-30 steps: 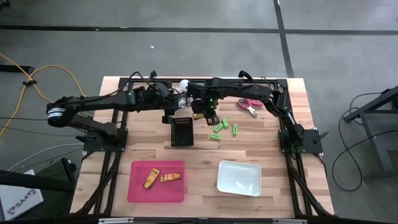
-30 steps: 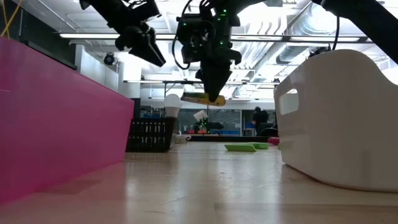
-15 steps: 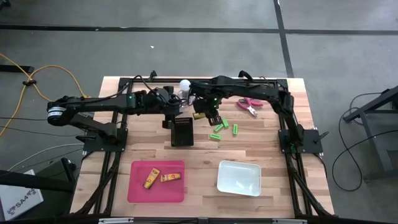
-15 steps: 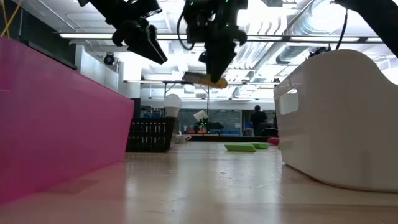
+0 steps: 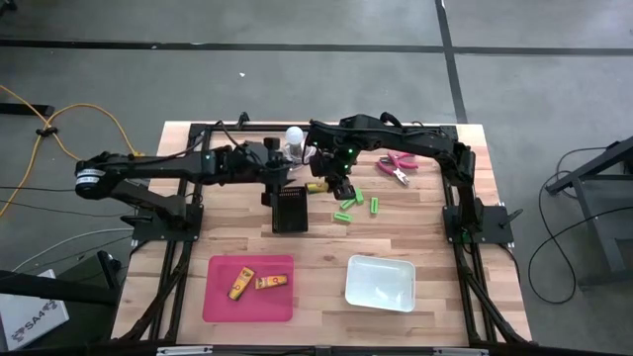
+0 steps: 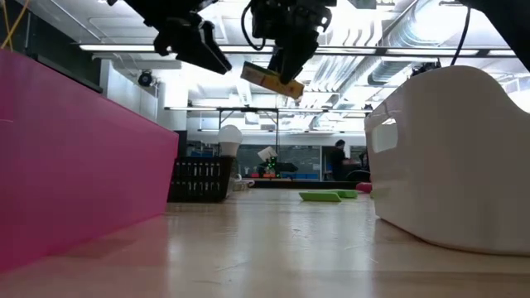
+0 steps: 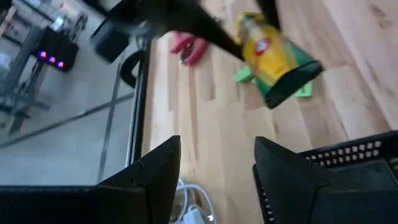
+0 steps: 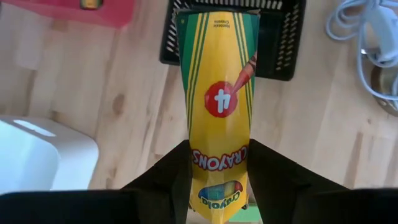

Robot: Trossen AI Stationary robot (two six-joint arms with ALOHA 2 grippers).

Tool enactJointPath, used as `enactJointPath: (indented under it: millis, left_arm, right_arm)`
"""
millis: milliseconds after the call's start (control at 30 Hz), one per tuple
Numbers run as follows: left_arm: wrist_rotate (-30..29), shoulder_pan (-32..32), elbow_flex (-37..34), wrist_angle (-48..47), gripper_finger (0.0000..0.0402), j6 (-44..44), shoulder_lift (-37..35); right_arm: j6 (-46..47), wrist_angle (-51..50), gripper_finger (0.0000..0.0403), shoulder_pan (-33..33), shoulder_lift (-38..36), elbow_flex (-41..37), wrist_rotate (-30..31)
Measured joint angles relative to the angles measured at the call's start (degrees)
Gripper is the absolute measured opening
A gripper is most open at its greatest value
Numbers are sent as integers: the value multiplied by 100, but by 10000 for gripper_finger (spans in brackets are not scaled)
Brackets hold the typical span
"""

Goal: Pick & Place School Supplies
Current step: Put the yellow crayon box into the pink bin

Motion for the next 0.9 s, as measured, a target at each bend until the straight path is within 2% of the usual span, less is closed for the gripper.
enactJointPath:
  millis: [400,733,900]
  left_arm:
    - [2,-652,0,-41,198,415,2]
    - [0,-661,0,16,198,89,2]
    - [2,-654,0,27,198,92,4]
  right_arm:
    - [39,-11,135,-2,0,0,-235]
    - [251,4,135,0,0,0,-651]
    - [251,13,135,0,0,0,-673]
